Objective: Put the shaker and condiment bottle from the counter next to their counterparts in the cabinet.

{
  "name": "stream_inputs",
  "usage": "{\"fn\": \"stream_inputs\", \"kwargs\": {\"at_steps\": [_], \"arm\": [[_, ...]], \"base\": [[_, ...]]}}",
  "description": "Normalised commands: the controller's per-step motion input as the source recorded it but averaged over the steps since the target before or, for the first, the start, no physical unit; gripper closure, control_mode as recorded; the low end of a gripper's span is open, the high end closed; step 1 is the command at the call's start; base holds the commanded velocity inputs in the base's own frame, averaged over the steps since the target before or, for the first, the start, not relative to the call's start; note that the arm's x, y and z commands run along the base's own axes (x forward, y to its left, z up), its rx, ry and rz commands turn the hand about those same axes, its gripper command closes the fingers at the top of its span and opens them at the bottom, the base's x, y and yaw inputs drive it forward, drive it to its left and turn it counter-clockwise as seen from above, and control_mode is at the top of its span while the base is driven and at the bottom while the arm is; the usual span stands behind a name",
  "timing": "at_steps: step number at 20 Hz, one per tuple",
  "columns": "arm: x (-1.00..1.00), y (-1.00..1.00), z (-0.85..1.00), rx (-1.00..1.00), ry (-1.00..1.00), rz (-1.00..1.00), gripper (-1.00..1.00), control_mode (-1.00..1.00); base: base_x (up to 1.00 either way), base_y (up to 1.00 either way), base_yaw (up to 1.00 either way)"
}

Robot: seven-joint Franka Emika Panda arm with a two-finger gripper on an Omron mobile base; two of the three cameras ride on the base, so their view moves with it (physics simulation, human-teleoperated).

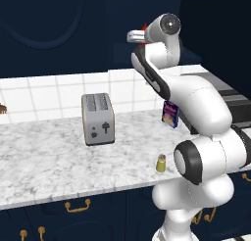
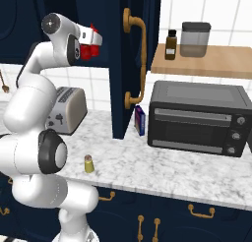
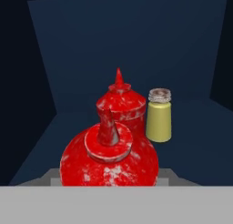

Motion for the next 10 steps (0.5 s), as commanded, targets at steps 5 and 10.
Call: {"fn": "stream_inputs", "kwargs": {"at_steps": [5, 10], "arm": [[0.03, 0.00, -0.14, 0.00, 0.00, 0.01, -1.00, -1.00], [0.00, 0.00, -0.04, 0.00, 0.00, 0.03, -1.00, -1.00]], "base": [[0.00, 0.00, 0.00], [0.00, 0.00, 0.00]]}}
